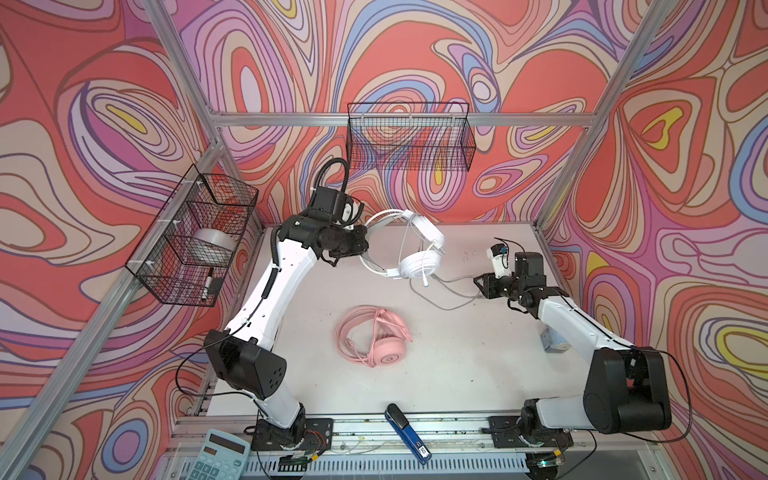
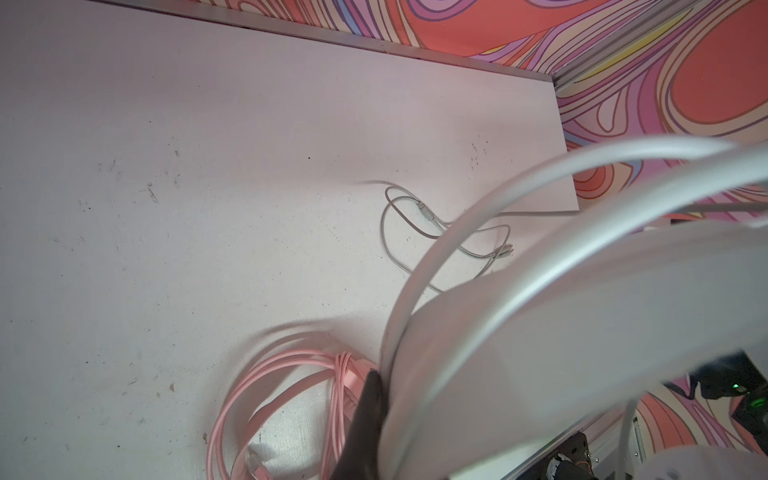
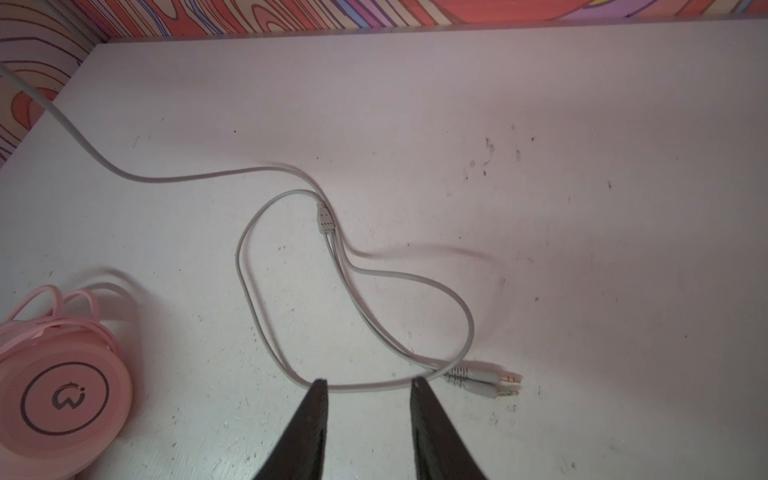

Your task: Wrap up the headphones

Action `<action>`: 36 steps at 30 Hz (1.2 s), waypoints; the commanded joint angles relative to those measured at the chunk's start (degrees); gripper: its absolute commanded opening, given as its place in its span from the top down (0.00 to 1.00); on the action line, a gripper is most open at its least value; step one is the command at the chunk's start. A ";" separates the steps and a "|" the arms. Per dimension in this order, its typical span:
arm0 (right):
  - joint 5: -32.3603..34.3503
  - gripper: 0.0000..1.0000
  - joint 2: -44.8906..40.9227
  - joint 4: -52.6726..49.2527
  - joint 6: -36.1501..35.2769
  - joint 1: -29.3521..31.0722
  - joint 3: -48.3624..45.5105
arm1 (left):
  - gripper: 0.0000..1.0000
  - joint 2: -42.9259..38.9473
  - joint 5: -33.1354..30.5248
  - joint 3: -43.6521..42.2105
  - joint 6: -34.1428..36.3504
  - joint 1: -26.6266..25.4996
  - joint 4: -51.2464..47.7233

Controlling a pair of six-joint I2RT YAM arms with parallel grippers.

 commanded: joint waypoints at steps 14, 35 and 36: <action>-1.72 0.48 16.40 0.49 0.25 2.46 12.48 | 1.00 -0.85 3.62 0.33 1.45 0.22 0.82; 12.13 0.45 28.48 -23.69 -17.66 3.49 27.41 | 1.00 0.70 2.34 1.45 1.44 0.18 -0.12; 13.14 0.44 29.10 -23.73 -17.46 3.50 27.81 | 1.00 0.72 2.34 1.47 1.44 0.22 -0.14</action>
